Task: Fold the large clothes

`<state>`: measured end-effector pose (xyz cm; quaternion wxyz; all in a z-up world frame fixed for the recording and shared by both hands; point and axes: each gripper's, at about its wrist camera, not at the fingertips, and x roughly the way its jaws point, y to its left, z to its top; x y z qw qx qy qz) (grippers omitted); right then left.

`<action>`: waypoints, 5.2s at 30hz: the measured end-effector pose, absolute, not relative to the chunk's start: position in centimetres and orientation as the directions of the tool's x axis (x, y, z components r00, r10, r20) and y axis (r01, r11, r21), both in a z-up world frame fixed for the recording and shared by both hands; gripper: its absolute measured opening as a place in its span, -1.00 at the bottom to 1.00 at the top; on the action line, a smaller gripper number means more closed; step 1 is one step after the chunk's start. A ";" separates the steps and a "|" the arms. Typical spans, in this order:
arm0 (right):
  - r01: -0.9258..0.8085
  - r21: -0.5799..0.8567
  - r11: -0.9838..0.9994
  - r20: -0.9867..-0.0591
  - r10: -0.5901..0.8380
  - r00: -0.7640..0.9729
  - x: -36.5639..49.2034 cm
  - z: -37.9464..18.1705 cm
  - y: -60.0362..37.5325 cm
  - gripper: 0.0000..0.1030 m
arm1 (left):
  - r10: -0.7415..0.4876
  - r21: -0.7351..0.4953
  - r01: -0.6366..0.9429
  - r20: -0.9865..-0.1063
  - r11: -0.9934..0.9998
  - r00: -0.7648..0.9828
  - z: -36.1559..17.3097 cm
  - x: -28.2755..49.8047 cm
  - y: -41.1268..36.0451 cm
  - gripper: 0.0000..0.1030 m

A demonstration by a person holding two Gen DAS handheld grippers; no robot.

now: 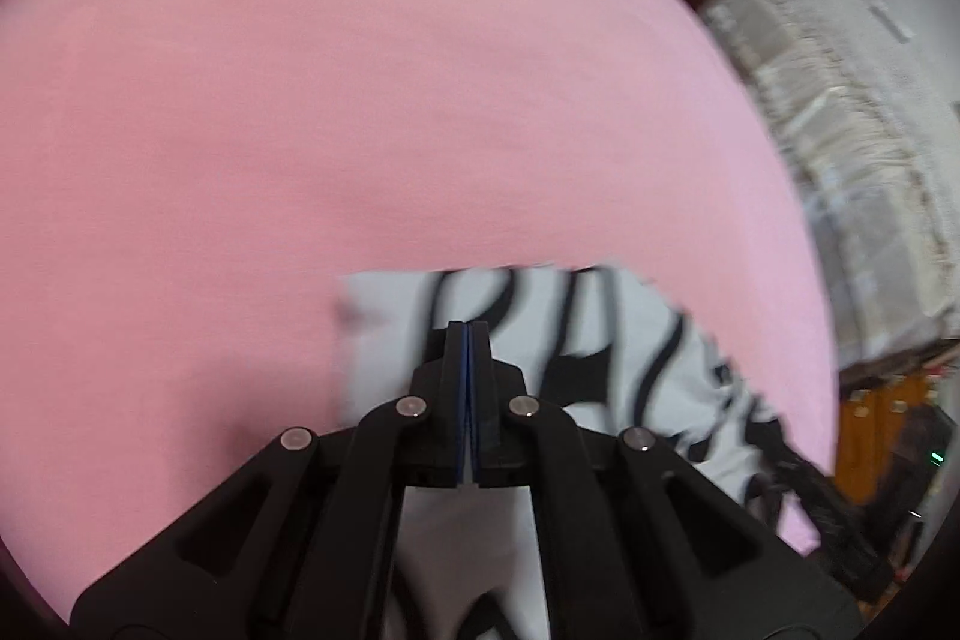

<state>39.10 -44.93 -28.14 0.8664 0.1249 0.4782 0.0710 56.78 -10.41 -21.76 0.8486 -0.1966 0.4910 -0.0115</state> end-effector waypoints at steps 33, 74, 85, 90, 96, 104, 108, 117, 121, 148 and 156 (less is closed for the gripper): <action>-0.009 0.226 0.974 -0.948 0.223 0.227 17.1 -18.2 -40.1 0.60 | -0.030 -0.069 -0.116 -0.951 0.991 0.309 -11.9 29.7 -19.4 0.29; 0.289 0.452 0.844 -0.892 0.431 0.135 21.2 -24.1 -49.2 0.85 | -0.304 -0.336 -0.287 -0.941 0.897 0.150 -16.4 33.4 -13.5 0.32; 0.356 0.600 0.716 -0.796 0.581 0.170 29.6 -32.1 -53.7 0.84 | -0.423 -0.451 -0.321 -0.893 0.833 0.156 -22.9 41.8 -10.6 0.32; 0.317 0.642 0.698 -0.757 0.643 0.116 33.0 -35.3 -52.1 0.84 | -0.377 -0.420 -0.325 -0.907 0.847 0.190 -24.1 45.0 -9.8 0.32; 0.262 0.691 0.674 -0.709 0.702 0.062 36.0 -38.1 -49.3 0.84 | -0.420 -0.465 -0.351 -0.885 0.813 0.201 -26.4 47.5 -8.7 0.39; 0.218 0.681 0.699 -0.725 0.685 0.068 36.6 -38.6 -47.7 0.77 | -0.487 -0.571 -0.462 -0.820 0.678 0.300 -29.7 48.0 -8.0 0.69; 0.190 0.674 0.714 -0.735 0.673 0.080 35.9 -37.7 -47.5 0.54 | -0.438 -0.559 -0.456 -0.828 0.692 0.350 -28.9 47.3 -8.9 0.56; 0.130 0.651 0.748 -0.759 0.642 0.107 35.1 -34.1 -45.7 -0.33 | -0.348 -0.505 -0.463 -0.855 0.728 0.385 -25.1 46.0 -11.7 -0.14; 0.076 0.592 0.802 -0.804 0.581 0.125 33.7 -31.1 -43.7 -0.46 | -0.347 -0.510 -0.448 -0.850 0.734 0.397 -23.3 44.2 -12.3 -0.28; -0.292 0.649 0.702 -0.724 0.688 0.045 24.8 -23.9 4.5 -0.52 | -0.056 -0.311 -0.566 -0.905 0.763 0.422 -9.0 25.6 15.5 -0.32; -0.350 0.694 0.629 -0.633 0.765 0.118 31.1 -25.3 21.2 -0.52 | 0.081 -0.243 -0.548 -0.862 0.801 0.500 -5.7 28.7 17.3 -0.32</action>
